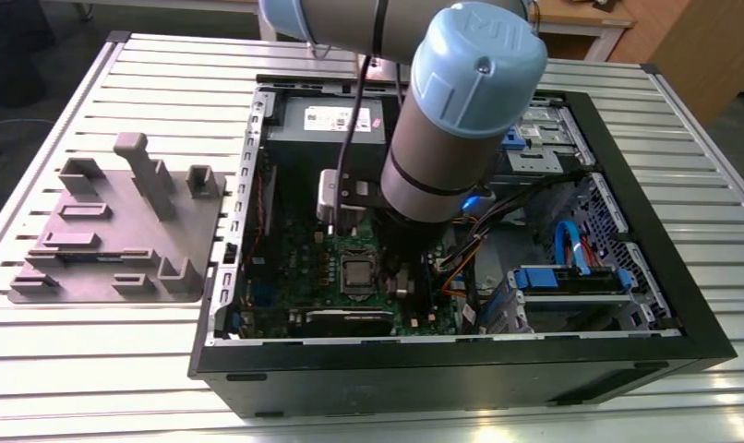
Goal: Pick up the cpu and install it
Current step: 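Install the first cpu locking lever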
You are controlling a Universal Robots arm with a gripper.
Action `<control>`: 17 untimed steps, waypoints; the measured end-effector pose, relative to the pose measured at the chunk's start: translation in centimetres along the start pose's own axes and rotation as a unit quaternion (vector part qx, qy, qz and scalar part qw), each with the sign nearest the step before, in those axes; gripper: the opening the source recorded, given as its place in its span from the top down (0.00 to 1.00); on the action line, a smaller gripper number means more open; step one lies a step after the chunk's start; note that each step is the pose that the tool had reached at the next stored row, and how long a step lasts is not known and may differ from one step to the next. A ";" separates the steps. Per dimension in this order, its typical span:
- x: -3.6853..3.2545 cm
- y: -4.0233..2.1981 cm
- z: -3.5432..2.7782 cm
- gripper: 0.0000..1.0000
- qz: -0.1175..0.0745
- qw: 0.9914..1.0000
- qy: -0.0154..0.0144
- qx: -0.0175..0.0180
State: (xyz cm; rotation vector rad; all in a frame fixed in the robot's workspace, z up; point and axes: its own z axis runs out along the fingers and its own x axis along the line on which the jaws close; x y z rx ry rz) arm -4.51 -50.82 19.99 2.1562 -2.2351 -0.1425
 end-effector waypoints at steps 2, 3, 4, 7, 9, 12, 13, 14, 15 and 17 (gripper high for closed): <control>0.09 -0.01 0.22 0.89 -0.001 1.000 0.000 0.000; 0.15 -0.01 0.33 0.89 -0.002 1.000 0.000 0.000; 0.21 -0.02 0.42 0.89 -0.003 1.000 0.000 0.000; 0.34 -0.05 0.78 0.89 -0.007 1.000 0.001 0.000; 0.36 -0.07 1.00 0.89 -0.010 1.000 0.001 -0.001; 0.38 -0.08 1.15 0.89 -0.014 1.000 0.002 -0.001; 0.37 -0.09 1.18 0.89 -0.014 1.000 0.001 -0.001; 0.36 -0.09 1.19 0.89 -0.015 1.000 0.001 -0.001; 0.36 -0.09 1.19 0.89 -0.016 1.000 0.001 -0.001; 0.36 -0.11 1.19 0.89 -0.018 1.000 0.002 -0.001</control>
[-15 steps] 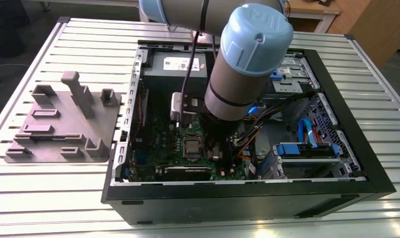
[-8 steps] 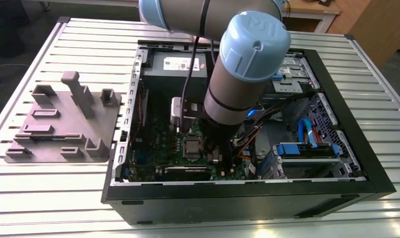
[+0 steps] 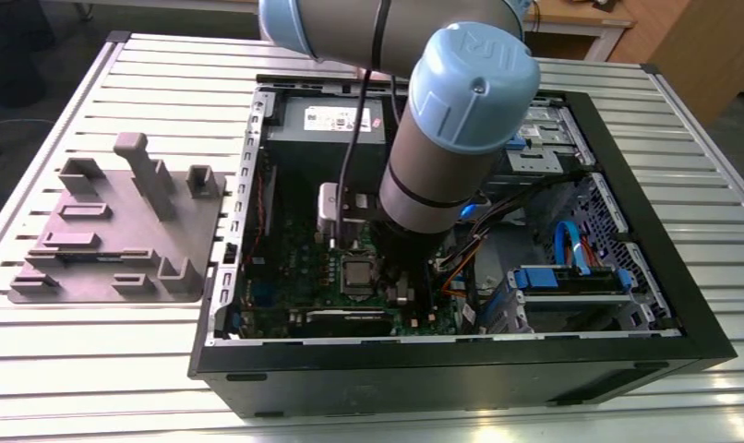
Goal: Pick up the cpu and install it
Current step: 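Install the first cpu locking lever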
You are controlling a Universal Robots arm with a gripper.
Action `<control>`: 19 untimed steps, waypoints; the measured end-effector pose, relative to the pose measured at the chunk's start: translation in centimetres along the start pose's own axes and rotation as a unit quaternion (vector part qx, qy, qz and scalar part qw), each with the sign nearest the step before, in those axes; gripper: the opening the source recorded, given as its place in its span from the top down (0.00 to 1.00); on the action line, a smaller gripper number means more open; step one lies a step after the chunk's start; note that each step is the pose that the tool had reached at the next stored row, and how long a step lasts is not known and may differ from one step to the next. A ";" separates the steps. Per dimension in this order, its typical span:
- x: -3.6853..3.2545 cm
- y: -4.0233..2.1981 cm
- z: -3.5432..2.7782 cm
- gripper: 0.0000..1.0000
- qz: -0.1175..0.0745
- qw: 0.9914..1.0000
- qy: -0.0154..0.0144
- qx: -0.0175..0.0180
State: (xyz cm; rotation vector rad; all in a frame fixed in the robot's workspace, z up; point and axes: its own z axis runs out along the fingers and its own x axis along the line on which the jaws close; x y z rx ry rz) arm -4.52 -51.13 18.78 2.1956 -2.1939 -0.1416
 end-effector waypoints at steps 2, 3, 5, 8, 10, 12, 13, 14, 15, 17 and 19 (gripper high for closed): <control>0.00 -0.04 0.00 0.89 -0.002 1.000 0.000 0.000; 0.00 -0.06 0.00 0.89 -0.003 1.000 0.000 0.000; 0.00 -0.14 0.00 0.89 -0.004 1.000 0.000 0.000; 0.00 -0.32 0.00 0.89 -0.006 1.000 0.000 0.000; -0.01 -0.46 0.00 0.89 -0.007 1.000 0.000 0.000; -0.01 -0.58 0.01 0.89 -0.008 1.000 0.000 0.000; 0.00 -0.61 0.00 0.89 -0.008 1.000 0.000 0.000; 0.00 -0.61 -0.01 0.89 -0.009 1.000 0.001 0.000; 0.00 -0.62 -0.01 0.89 -0.009 1.000 0.001 0.000; 0.00 -0.62 -0.04 0.89 -0.009 1.000 0.001 0.000; -0.02 -0.61 -0.33 0.89 -0.009 1.000 -0.001 0.000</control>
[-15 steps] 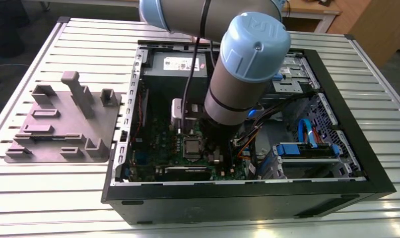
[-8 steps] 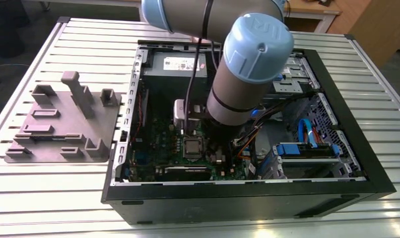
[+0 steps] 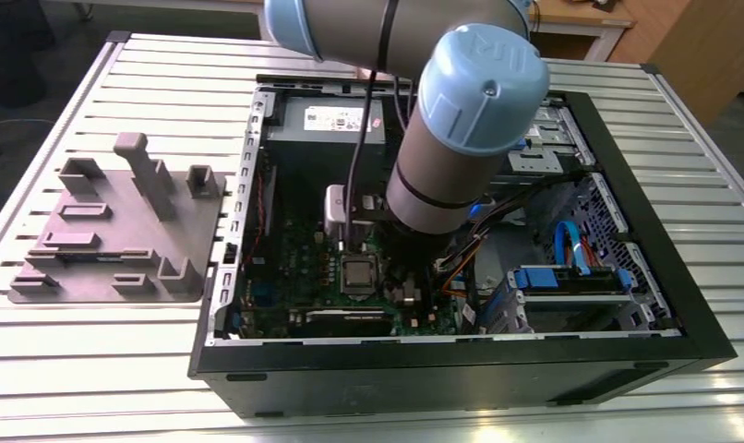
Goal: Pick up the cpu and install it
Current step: 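Install the first cpu locking lever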
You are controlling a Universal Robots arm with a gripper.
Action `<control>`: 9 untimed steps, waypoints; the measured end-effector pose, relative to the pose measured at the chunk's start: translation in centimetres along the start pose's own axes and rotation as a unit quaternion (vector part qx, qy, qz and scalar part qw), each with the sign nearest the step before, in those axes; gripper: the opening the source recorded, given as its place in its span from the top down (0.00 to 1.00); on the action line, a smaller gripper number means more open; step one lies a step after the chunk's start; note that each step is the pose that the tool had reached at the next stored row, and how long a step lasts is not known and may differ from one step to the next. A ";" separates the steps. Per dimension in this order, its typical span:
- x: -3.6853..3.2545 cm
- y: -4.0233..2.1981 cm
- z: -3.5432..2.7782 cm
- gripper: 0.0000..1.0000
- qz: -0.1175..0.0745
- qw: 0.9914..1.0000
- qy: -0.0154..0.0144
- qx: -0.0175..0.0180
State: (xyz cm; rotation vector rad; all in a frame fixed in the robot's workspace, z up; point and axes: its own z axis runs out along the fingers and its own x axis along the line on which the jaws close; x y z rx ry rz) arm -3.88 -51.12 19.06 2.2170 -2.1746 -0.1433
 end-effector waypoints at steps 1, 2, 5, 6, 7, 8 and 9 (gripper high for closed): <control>0.00 0.03 -0.28 0.89 0.000 1.000 0.000 0.000; 0.00 0.05 -0.53 0.89 0.000 1.000 -0.001 0.000; -0.02 0.10 -1.00 0.89 0.000 1.000 -0.002 0.000; -0.03 0.12 -1.18 0.89 -0.001 1.000 -0.002 0.000; -0.04 0.13 -1.37 0.89 -0.001 1.000 -0.002 0.000; -0.05 0.14 -1.50 0.89 -0.001 1.000 -0.002 0.000; -0.05 0.14 -1.52 0.89 -0.001 1.000 -0.002 0.000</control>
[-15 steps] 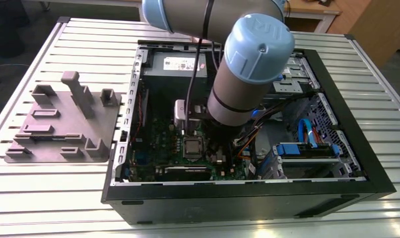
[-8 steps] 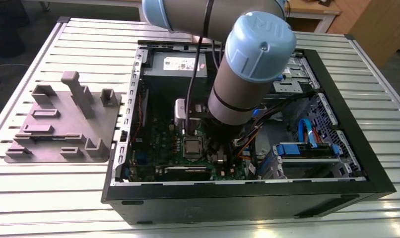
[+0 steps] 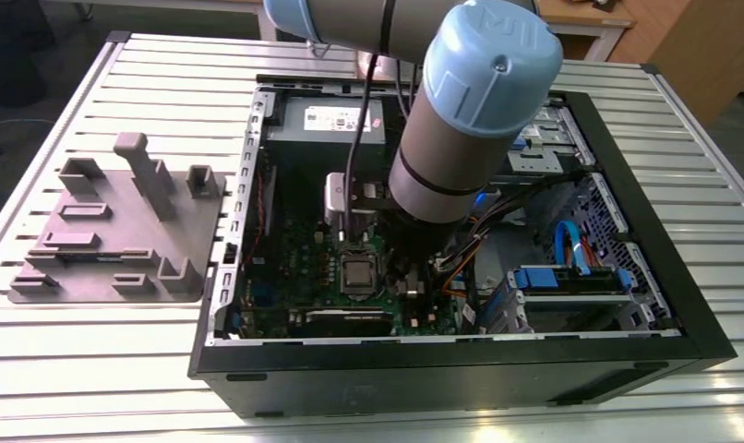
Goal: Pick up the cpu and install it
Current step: 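Install the first cpu locking lever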
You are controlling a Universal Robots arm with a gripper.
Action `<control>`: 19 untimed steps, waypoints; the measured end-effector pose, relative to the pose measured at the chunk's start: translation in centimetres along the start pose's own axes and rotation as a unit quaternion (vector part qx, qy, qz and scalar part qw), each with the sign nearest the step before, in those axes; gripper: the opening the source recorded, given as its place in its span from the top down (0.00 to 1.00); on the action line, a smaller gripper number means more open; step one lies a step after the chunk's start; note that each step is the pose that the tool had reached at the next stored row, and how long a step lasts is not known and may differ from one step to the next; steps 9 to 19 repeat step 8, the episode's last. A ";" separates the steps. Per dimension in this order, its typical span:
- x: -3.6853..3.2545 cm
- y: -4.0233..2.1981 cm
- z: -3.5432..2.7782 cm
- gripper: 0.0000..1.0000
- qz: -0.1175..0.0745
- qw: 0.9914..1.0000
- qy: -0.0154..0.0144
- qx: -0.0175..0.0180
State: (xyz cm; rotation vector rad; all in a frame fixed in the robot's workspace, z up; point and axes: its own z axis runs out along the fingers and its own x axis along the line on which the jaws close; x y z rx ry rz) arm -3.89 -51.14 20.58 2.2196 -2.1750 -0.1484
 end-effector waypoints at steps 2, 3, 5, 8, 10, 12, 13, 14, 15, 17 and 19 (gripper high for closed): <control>0.00 0.00 0.00 0.89 0.000 1.000 0.000 0.000; 0.00 0.00 -0.03 0.89 0.000 1.000 0.000 0.000; 0.00 0.01 -0.07 0.89 0.000 1.000 0.000 0.000; 0.00 0.01 -0.13 0.89 0.000 1.000 0.000 0.000; 0.00 0.01 -0.13 0.89 0.000 1.000 0.000 0.000; 0.00 0.01 -0.13 0.89 0.000 1.000 0.000 0.000; 0.00 0.01 -0.13 0.89 0.000 1.000 0.000 0.000; 0.00 0.01 -0.13 0.89 0.000 1.000 0.000 0.000; 0.00 0.01 -0.13 0.89 0.000 1.000 0.000 0.000; 0.00 0.01 -0.13 0.89 0.000 1.000 0.000 0.000; 0.00 0.01 -0.13 0.89 0.000 1.000 0.000 0.000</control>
